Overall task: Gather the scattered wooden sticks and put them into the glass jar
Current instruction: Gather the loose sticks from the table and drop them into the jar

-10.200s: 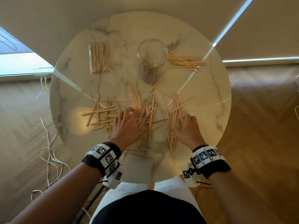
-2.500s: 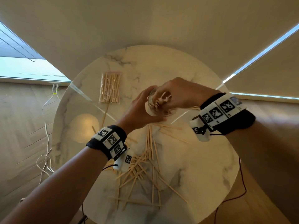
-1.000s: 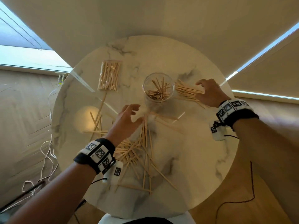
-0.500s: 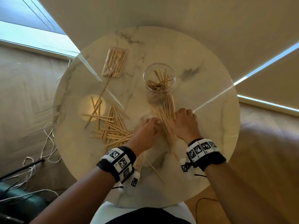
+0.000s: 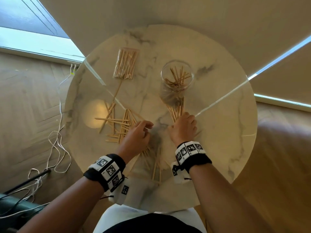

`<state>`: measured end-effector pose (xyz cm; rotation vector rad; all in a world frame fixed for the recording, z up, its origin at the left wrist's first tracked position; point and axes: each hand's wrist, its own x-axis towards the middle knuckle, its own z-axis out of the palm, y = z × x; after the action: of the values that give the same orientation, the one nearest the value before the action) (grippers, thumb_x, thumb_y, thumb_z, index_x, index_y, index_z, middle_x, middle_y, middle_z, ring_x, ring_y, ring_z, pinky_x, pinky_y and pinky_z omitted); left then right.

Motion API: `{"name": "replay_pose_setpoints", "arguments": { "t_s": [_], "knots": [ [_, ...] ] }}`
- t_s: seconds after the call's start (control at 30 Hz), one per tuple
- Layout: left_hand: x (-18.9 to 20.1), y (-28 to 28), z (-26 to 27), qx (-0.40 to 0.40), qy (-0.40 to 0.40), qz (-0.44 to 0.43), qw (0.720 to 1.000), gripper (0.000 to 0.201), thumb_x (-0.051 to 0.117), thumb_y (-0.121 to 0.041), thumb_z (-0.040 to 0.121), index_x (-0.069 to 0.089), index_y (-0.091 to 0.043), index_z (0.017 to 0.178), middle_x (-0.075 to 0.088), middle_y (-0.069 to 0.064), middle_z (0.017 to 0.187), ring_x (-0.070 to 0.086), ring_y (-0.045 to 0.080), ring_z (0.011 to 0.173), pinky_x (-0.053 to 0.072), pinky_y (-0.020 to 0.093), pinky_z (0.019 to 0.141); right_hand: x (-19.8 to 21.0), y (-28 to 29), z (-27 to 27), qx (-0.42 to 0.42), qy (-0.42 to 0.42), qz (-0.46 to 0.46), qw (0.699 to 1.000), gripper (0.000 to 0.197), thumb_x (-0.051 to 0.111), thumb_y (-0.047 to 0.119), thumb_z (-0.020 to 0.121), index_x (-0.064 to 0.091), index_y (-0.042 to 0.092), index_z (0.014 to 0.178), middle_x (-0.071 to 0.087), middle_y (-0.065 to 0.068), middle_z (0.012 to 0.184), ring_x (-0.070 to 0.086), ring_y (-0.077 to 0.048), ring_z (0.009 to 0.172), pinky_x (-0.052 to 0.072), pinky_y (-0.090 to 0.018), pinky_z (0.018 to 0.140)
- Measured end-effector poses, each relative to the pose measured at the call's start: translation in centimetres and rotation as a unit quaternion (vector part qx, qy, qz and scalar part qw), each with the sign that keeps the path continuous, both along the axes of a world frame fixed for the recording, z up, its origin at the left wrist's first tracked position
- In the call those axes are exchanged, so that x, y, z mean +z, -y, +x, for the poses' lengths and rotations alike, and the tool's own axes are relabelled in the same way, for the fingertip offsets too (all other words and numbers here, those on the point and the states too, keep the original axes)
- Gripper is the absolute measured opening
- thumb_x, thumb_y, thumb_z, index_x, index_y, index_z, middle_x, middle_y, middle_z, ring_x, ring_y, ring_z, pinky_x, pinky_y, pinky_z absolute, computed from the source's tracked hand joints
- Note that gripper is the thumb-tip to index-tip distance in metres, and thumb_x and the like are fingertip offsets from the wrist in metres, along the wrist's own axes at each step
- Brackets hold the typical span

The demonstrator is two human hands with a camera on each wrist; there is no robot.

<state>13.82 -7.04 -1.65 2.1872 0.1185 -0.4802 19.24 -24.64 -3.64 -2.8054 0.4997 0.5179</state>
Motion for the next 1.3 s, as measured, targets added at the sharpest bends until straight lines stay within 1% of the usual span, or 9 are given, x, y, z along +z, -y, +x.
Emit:
{"name": "replay_pose_setpoints", "arguments": {
  "t_s": [0.4,0.57,0.73,0.83,0.97,1.07,1.13,1.2,1.3],
  "knots": [
    [0.0,-4.4,1.1,-0.096,0.059,-0.002,0.994,0.035,0.056,0.001,0.094,0.066,-0.015,0.123,0.065,-0.002,0.120,0.063,0.013,0.108,0.055,0.028,0.095,-1.3,-1.6,1.7,-0.111,-0.029,-0.050,0.992,0.047,0.052,0.028,0.103,0.039,0.001,0.138,0.048,-0.017,0.138,0.051,-0.034,0.124,0.047,-0.043,0.095],
    [-0.4,-5.6,1.8,-0.130,0.060,0.000,0.990,0.033,0.059,-0.001,0.094,0.068,-0.015,0.122,0.063,-0.006,0.117,0.063,0.012,0.106,0.039,-0.001,0.084,-0.5,-1.1,1.2,-0.089,-0.045,-0.056,0.993,0.049,0.049,0.031,0.104,0.035,0.002,0.140,0.053,-0.020,0.135,0.057,-0.037,0.121,0.049,-0.045,0.093],
    [-0.5,-6.0,2.7,-0.144,0.050,-0.017,0.988,0.035,0.056,0.000,0.094,0.068,-0.018,0.122,0.062,-0.011,0.117,0.061,0.007,0.107,0.042,0.003,0.086,1.4,0.1,-0.7,-0.094,-0.017,0.037,0.995,0.042,0.042,0.027,0.103,0.033,0.003,0.137,0.060,-0.022,0.124,0.062,-0.045,0.111,0.046,-0.046,0.083],
    [-0.7,-5.9,3.2,-0.150,0.047,-0.031,0.987,0.037,0.053,0.000,0.094,0.068,-0.021,0.120,0.064,-0.010,0.119,0.062,0.008,0.111,0.052,0.023,0.097,1.4,0.8,-2.1,-0.093,0.018,0.116,0.989,0.035,0.041,0.027,0.104,0.038,0.002,0.129,0.064,-0.024,0.116,0.064,-0.046,0.103,0.050,-0.048,0.080],
    [-0.3,-5.4,3.9,-0.147,0.051,-0.030,0.987,0.035,0.050,0.000,0.097,0.067,-0.019,0.121,0.064,-0.008,0.120,0.062,0.009,0.113,0.051,0.028,0.100,1.9,1.6,-3.8,-0.123,0.064,0.220,0.965,0.022,0.042,0.028,0.107,0.043,0.006,0.107,0.066,-0.017,0.092,0.062,-0.036,0.080,0.040,-0.035,0.060],
    [0.4,-4.4,4.2,-0.118,0.089,-0.057,0.987,0.027,0.053,-0.004,0.101,0.068,-0.017,0.119,0.067,-0.007,0.119,0.064,0.006,0.107,0.048,0.015,0.094,2.5,1.6,-4.8,-0.218,0.129,0.297,0.921,0.027,0.046,0.036,0.106,0.046,0.009,0.106,0.068,-0.006,0.078,0.068,-0.030,0.075,0.045,-0.034,0.062],
    [1.1,-3.4,4.0,-0.108,0.114,-0.082,0.984,0.020,0.054,-0.012,0.105,0.068,-0.017,0.119,0.067,-0.006,0.118,0.063,-0.001,0.104,0.043,0.005,0.089,3.1,1.5,-4.7,-0.289,0.182,0.378,0.860,0.027,0.049,0.037,0.105,0.046,0.010,0.108,0.067,0.001,0.064,0.070,-0.024,0.066,0.054,-0.037,0.063],
    [1.9,-2.0,3.7,-0.096,0.124,-0.120,0.980,0.020,0.053,-0.023,0.107,0.065,-0.016,0.121,0.065,-0.005,0.118,0.060,-0.004,0.107,0.042,0.004,0.089,3.9,1.3,-3.8,-0.350,0.223,0.485,0.770,0.023,0.051,0.032,0.105,0.044,0.010,0.106,0.055,0.003,0.054,0.061,-0.021,0.052,0.054,-0.033,0.053],
    [2.6,0.2,3.1,-0.078,0.152,-0.176,0.970,0.034,0.044,-0.039,0.107,0.060,-0.016,0.127,0.062,-0.004,0.123,0.059,0.002,0.116,0.043,0.012,0.098,6.1,0.4,-2.2,-0.436,0.239,0.619,0.607,0.024,0.053,0.033,0.105,0.044,0.019,0.089,0.035,0.003,0.057,0.033,-0.011,0.043,0.034,-0.024,0.042]
  ]
}}
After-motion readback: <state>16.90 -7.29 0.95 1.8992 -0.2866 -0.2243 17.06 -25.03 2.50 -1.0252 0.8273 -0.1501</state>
